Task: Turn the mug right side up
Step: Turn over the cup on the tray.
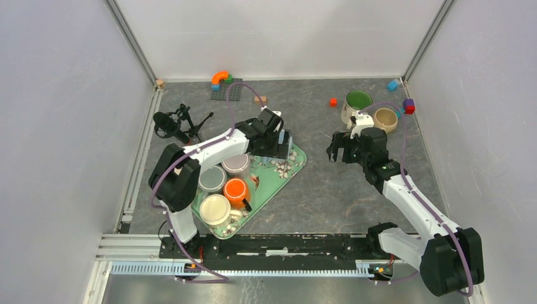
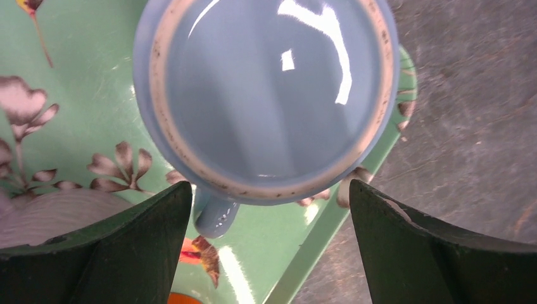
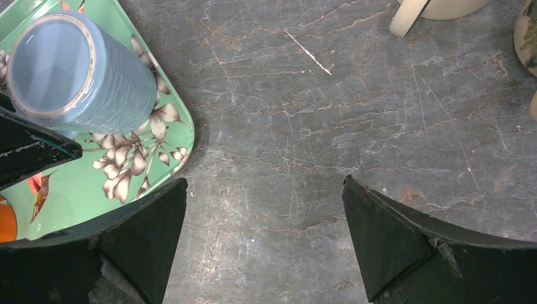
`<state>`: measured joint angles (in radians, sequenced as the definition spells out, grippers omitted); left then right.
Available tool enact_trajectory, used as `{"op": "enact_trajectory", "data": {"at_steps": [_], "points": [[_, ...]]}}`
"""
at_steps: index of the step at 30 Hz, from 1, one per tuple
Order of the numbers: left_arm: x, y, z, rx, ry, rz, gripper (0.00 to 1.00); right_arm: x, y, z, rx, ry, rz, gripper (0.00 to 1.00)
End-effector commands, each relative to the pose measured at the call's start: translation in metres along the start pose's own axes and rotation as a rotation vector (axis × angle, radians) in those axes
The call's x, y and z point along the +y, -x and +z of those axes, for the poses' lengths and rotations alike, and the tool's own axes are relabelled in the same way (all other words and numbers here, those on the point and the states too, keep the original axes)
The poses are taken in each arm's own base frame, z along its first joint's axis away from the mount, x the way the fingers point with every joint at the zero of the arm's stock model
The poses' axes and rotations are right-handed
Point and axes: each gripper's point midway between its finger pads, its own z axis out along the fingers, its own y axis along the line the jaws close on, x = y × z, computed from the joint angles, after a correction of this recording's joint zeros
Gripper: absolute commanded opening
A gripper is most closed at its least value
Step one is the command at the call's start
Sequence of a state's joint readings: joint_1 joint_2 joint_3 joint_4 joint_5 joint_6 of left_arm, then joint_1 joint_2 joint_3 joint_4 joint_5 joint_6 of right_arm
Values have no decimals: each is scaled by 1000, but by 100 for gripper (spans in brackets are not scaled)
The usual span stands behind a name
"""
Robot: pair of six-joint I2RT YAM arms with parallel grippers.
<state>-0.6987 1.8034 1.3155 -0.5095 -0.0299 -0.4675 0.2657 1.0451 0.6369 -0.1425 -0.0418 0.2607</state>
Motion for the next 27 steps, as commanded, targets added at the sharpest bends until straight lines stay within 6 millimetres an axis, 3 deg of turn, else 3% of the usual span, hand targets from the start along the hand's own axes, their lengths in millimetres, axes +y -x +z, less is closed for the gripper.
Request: {"op": "enact_trajectory", "data": {"at_steps": [1,6,14,27], "points": [[7,10,-19,-46,53,113,100,1,11,-1,-49,1,-19,98],[9,8,-14,-34,106,160,88,2,10,0,-48,6,-19,98],[10,9,-6,-14,138,200,60,4,14,-2,-69,17,-20,98],[12,7,7,-12,176,216,50,26,27,-4,-148,134,8,98]]}}
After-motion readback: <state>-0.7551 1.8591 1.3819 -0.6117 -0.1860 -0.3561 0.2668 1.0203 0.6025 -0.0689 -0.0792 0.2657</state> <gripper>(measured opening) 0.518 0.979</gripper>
